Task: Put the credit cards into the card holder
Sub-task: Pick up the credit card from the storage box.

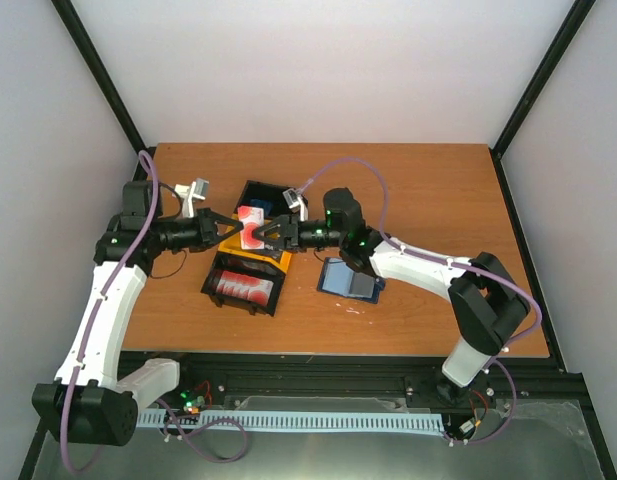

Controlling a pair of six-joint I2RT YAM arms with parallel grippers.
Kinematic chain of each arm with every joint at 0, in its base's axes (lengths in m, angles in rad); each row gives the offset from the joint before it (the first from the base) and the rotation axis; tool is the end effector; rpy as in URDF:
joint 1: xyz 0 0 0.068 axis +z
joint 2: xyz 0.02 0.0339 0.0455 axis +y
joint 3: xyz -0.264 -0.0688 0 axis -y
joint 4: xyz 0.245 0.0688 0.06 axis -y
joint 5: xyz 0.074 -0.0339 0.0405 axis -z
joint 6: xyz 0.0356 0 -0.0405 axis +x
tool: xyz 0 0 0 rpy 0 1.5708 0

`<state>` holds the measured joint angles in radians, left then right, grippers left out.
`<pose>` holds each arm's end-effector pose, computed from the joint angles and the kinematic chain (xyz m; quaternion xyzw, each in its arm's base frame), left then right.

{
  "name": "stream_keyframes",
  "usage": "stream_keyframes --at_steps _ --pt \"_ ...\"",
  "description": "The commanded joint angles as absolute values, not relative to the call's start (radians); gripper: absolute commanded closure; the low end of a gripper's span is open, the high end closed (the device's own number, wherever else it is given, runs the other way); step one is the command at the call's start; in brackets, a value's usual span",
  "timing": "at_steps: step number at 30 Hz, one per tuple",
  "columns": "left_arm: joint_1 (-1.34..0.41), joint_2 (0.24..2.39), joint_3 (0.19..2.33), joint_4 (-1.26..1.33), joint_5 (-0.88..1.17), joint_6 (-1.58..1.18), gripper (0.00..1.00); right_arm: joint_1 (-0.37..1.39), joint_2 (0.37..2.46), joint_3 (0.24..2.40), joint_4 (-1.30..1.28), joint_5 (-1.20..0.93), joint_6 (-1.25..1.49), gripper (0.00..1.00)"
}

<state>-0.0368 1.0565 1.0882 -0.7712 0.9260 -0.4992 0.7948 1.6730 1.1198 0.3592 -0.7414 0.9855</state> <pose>0.2024 -0.0359 0.3468 -0.0120 0.8381 -0.4897 0.2402 0.2527 0.2918 0.2791 -0.1606 0.7384 0.6363 0.1552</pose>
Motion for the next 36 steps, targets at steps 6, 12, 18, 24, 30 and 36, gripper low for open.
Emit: stream_keyframes --at_steps 6,12,18,24,30,36 --pt "-0.021 1.038 1.072 -0.673 1.077 -0.564 0.99 0.766 1.596 1.049 0.603 -0.777 1.14 0.85" --pt "-0.021 1.024 1.04 -0.616 1.103 -0.627 0.98 0.743 1.564 1.022 0.681 -0.784 1.187 0.97" --pt "-0.021 1.004 1.003 -0.499 1.147 -0.749 0.75 0.73 1.542 1.0 0.764 -0.817 1.236 0.97" --pt "-0.021 0.999 0.972 -0.411 1.167 -0.841 0.7 0.729 1.519 0.997 0.78 -0.851 1.244 0.97" --pt "-0.021 1.003 0.942 -0.375 1.186 -0.872 0.76 0.729 1.51 0.987 0.82 -0.89 1.265 0.97" --pt "-0.021 1.006 0.917 -0.34 1.219 -0.896 0.76 0.73 1.517 0.981 0.902 -0.93 1.32 0.97"
